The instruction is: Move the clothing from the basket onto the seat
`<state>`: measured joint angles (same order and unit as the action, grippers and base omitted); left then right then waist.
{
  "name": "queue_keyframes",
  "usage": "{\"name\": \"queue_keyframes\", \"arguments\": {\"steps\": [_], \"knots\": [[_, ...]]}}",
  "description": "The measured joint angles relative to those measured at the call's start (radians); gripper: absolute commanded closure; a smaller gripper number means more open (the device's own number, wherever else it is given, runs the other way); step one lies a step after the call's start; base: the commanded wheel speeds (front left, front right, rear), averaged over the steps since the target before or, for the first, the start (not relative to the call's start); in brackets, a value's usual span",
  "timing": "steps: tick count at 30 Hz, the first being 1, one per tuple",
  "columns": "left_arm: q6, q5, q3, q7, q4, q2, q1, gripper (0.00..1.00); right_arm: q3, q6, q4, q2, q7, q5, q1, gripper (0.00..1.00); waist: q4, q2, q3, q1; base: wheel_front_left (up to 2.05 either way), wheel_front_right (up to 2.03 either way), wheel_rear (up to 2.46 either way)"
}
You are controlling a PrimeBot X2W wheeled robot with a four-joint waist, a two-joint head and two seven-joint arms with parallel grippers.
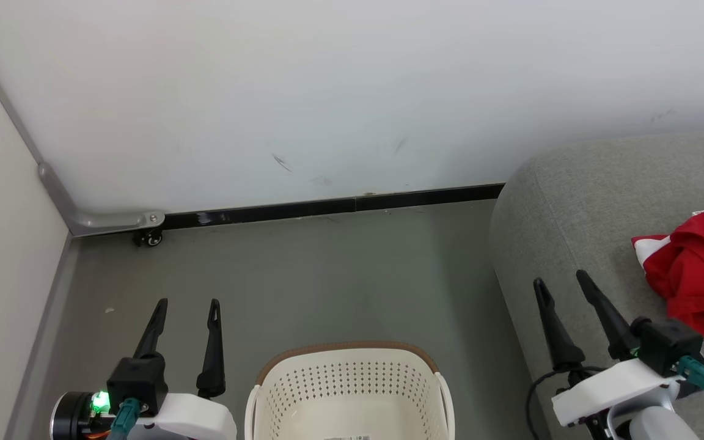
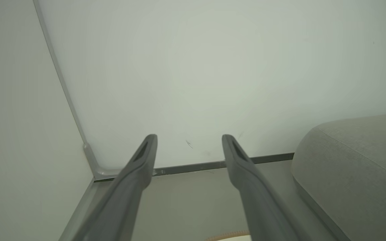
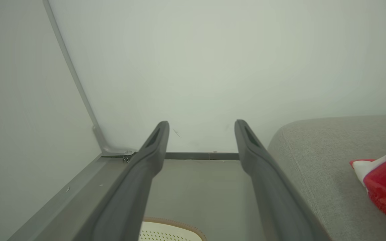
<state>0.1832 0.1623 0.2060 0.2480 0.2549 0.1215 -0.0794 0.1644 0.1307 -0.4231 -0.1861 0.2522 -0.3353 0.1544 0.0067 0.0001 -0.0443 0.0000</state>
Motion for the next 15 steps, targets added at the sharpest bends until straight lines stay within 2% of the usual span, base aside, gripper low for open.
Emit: {"name": "queue_keyframes", "arguments": {"steps": [15], "knots": [[0.001,0.01,-0.024,0.0,0.027,-0.004,0.014,0.0,-0.069,0.0,0.057,0.099,-0.004,0.12,-0.116,0.0,-0.026,0.0,-0.016,0.0,0.0,0.0,0.0]]}}
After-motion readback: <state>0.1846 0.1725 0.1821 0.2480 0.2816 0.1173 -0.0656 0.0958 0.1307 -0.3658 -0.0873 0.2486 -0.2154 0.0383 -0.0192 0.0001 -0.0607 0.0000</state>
